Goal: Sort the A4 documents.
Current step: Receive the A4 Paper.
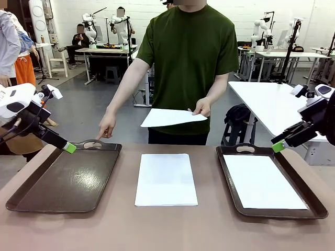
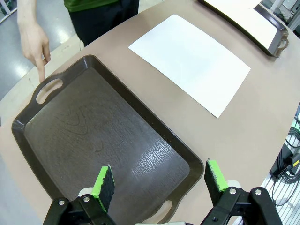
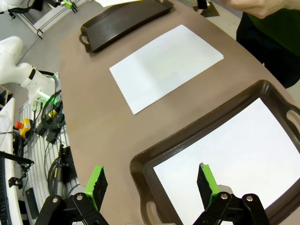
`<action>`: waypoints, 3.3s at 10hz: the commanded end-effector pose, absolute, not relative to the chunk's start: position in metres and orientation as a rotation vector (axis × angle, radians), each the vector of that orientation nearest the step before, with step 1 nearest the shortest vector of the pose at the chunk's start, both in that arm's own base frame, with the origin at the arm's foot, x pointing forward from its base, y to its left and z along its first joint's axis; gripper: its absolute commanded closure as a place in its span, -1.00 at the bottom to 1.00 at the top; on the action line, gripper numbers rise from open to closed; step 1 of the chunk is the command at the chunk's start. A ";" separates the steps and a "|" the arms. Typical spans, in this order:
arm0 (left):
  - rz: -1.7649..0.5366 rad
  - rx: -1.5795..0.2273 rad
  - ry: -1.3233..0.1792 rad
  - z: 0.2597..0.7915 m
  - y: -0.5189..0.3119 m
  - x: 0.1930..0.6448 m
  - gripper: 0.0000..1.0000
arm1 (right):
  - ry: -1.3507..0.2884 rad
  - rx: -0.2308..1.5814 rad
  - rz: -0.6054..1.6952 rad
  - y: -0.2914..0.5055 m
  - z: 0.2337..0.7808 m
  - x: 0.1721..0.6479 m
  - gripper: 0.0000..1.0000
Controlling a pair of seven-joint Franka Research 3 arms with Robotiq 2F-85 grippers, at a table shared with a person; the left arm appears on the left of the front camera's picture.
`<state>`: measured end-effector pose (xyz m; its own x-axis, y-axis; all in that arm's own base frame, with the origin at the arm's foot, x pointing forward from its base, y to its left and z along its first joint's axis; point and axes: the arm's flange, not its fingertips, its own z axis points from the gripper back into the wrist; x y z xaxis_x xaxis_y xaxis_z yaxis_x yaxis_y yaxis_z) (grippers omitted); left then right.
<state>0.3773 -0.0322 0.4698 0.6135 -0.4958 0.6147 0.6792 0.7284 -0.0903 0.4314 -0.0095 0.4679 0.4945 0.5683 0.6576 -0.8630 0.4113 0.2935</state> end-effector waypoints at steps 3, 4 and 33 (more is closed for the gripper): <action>-0.703 -0.339 -0.615 0.467 -0.029 0.378 -1.00 | -0.505 0.666 0.958 -0.010 0.465 0.431 -1.00; -0.692 -0.331 -0.599 0.470 -0.032 0.377 -1.00 | -0.505 0.666 0.958 -0.010 0.465 0.431 -1.00; 0.096 -1.361 -0.181 0.386 -0.193 0.610 -1.00 | -0.505 0.666 0.958 -0.010 0.465 0.431 -1.00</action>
<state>0.6052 -0.1880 0.3789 0.9793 0.1726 0.1058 0.0659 0.2223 -0.9727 0.4313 -0.0100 0.4675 0.4955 0.5670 0.6580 -0.8624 0.4116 0.2948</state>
